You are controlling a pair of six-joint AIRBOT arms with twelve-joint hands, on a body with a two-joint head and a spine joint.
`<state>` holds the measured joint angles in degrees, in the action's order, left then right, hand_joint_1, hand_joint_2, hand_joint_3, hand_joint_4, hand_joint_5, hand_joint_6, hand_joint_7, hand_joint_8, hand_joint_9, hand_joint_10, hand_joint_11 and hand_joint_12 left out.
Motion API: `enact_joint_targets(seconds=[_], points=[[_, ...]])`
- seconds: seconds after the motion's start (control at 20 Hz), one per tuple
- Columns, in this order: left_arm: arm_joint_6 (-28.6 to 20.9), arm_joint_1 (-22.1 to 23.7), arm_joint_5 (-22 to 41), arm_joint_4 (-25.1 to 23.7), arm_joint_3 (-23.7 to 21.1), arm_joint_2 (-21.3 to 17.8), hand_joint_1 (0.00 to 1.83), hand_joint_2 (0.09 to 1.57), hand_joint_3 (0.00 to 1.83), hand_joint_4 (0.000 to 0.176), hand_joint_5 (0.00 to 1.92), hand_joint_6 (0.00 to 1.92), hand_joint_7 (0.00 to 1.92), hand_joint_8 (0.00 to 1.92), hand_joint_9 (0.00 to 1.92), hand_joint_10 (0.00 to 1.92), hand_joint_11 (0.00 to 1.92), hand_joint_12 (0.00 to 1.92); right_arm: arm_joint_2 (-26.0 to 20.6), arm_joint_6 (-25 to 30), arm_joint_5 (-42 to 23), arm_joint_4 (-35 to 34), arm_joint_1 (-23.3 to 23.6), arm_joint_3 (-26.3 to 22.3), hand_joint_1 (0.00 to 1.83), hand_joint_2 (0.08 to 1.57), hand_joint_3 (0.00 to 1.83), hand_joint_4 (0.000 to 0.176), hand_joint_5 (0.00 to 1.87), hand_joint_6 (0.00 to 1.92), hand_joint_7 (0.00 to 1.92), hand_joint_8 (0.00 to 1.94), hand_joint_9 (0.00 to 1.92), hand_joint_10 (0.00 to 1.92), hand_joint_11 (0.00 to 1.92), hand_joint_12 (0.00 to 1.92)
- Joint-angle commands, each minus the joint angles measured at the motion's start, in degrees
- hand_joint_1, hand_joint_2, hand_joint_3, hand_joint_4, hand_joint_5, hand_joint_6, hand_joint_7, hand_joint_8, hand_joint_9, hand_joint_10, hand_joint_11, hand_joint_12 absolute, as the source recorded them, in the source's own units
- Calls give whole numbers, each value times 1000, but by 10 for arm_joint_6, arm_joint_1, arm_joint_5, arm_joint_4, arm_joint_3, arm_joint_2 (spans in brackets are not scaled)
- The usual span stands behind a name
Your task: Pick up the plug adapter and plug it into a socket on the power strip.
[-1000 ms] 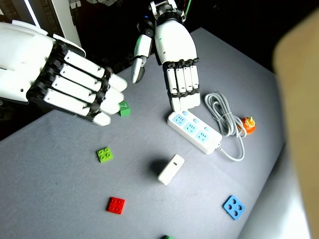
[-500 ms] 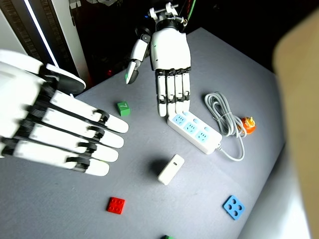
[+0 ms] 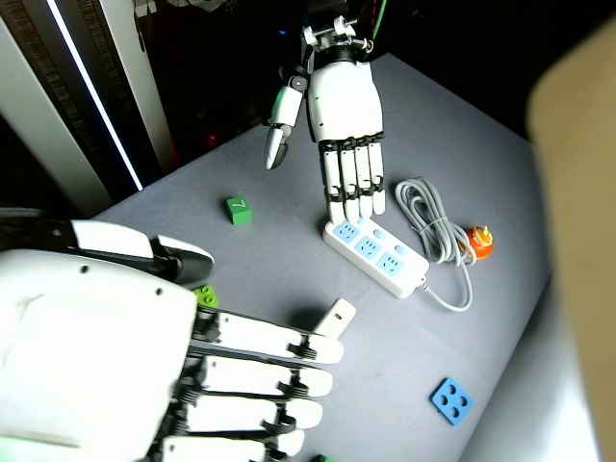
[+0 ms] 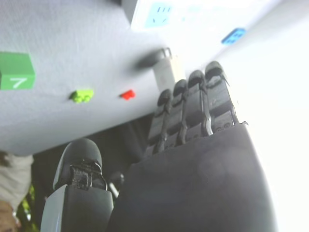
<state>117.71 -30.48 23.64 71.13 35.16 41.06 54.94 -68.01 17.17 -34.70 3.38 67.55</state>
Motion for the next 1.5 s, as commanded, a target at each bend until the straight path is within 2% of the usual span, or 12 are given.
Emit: enact_joint_targets(seconds=[0.0,0.2,0.3,0.55,0.7,0.9,1.05,1.1,1.25,1.4,1.45], points=[[13,-3,25,-2,1,3,0,1236,0,0,56,15,64,13,36,9,33,42,8,13,-33,-9,6,15,950,971,0,0,71,0,76,0,74,0,0,394],[9,-26,34,0,10,23,0,1230,0,0,44,7,49,7,29,6,20,43,69,46,-27,-9,-8,81,1029,971,0,0,29,2,35,1,37,2,0,366],[2,-32,40,0,14,35,0,1228,0,0,58,11,60,10,34,8,26,47,109,69,-27,-9,-29,127,1075,971,0,0,12,1,21,0,31,1,0,350],[-10,-42,51,0,16,49,0,1203,0,0,83,12,62,5,37,4,25,58,190,64,-20,-10,-64,209,1162,989,1,0,20,4,24,3,46,5,0,454],[-12,-47,53,0,18,50,0,1195,0,0,66,4,34,2,25,2,25,63,217,61,-20,-10,-76,217,1186,975,0,0,9,0,35,1,43,0,0,473],[-22,-50,62,0,26,51,0,1190,0,0,79,6,68,13,53,12,38,78,236,71,-28,-11,-87,217,1183,984,2,0,13,5,20,0,25,0,0,390],[-32,-54,66,0,33,53,0,1186,0,0,72,4,55,4,47,6,38,90,248,71,-34,-11,-99,217,1212,956,0,0,48,7,56,5,53,5,0,483],[-36,-56,66,0,36,54,0,1188,0,0,72,4,58,5,53,7,39,94,252,69,-36,-11,-102,217,1238,959,0,0,42,2,53,2,45,1,0,452],[-44,-59,66,0,40,55,0,1191,2,0,88,2,109,3,93,3,0,251,261,61,-46,-11,-111,217,1212,960,0,0,42,1,52,0,38,1,0,467],[-44,-59,66,6,40,55,0,1195,2,0,72,0,84,0,66,0,0,198,270,61,-55,-11,-118,217,1234,968,3,0,26,0,39,0,29,1,0,413],[-44,-60,66,6,39,55,0,1196,2,0,75,2,87,2,70,2,0,194,272,61,-62,-11,-121,217,1231,967,1,0,45,5,60,5,52,7,0,472]])
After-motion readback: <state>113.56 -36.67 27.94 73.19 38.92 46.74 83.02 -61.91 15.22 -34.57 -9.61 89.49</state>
